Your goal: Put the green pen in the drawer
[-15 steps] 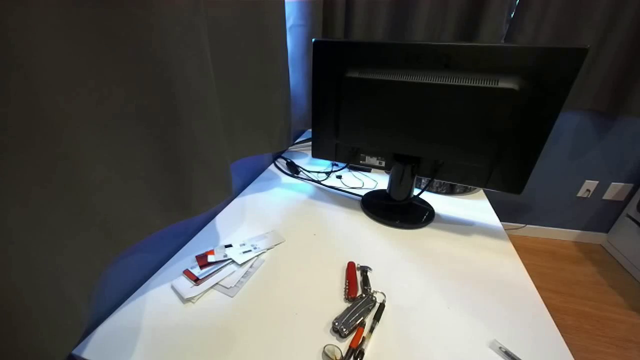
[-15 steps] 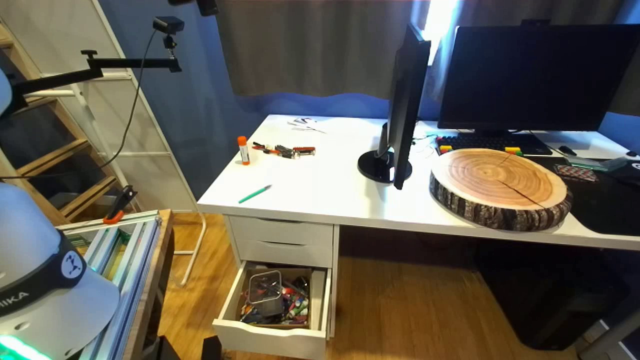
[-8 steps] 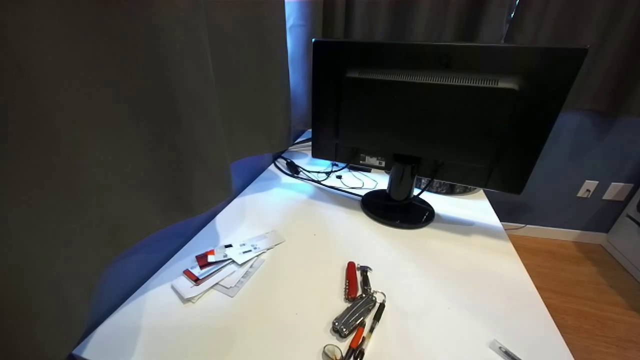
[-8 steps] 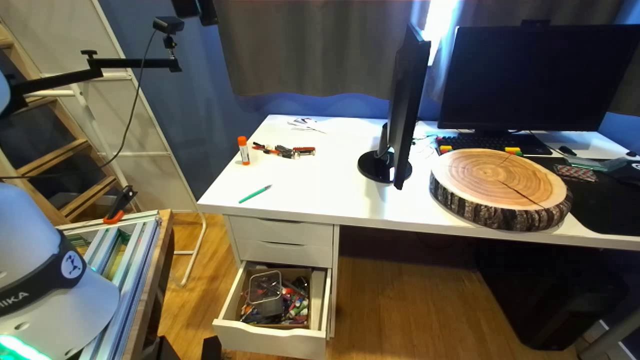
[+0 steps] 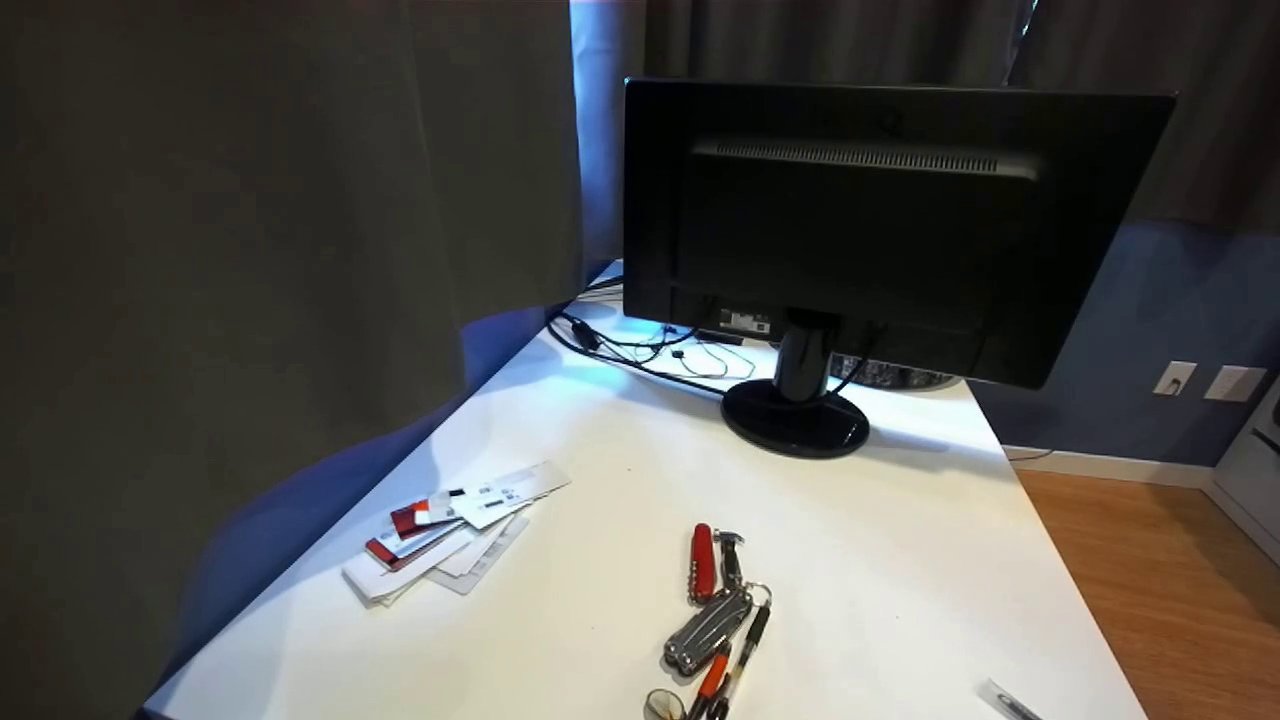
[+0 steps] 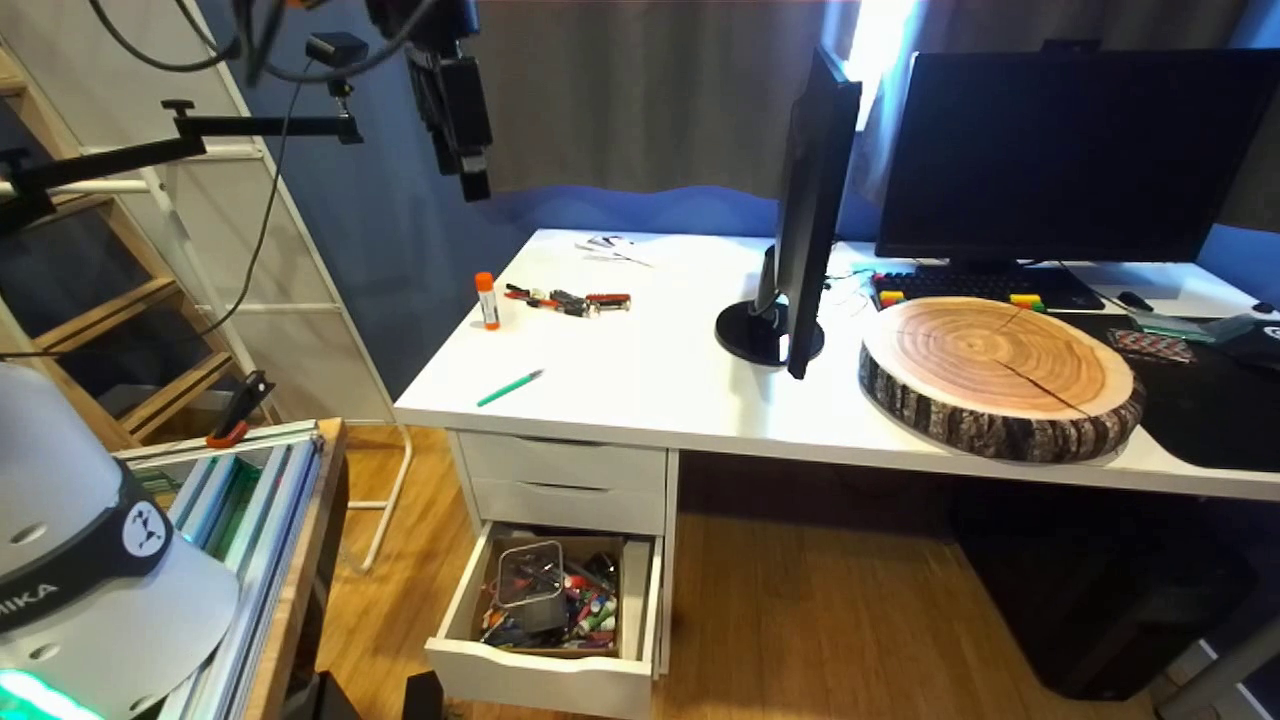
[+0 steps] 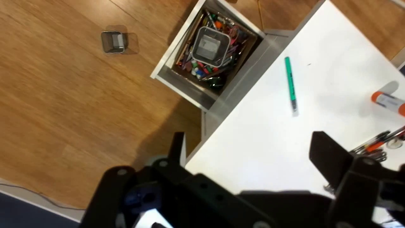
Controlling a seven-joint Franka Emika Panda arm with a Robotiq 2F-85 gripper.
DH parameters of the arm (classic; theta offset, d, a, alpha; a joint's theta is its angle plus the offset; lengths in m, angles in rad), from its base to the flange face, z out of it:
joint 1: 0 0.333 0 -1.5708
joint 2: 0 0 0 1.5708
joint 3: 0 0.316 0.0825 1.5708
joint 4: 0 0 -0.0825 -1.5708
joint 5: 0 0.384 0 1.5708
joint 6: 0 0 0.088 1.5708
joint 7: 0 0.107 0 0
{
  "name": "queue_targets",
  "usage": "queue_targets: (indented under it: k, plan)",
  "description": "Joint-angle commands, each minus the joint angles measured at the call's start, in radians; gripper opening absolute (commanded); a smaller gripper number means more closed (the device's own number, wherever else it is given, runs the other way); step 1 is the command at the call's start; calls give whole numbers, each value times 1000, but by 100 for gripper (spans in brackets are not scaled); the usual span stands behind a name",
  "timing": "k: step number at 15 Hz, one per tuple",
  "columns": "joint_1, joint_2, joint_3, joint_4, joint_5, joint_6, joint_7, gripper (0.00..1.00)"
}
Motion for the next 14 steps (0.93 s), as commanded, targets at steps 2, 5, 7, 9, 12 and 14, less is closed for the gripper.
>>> queue_targets:
  k: [2, 5, 7, 9, 12, 14]
  plan:
    - [106, 321, 34, 53, 70, 155, -96, 100]
    - [134, 486, 41, 115, 45, 178, -176, 100]
    - [127, 418, 46, 61, 36, 175, -144, 100]
    - [124, 496, 51, 100, 35, 176, -167, 100]
    - [123, 526, 52, 122, 34, 176, -174, 100]
    - [123, 526, 52, 125, 34, 176, -174, 100]
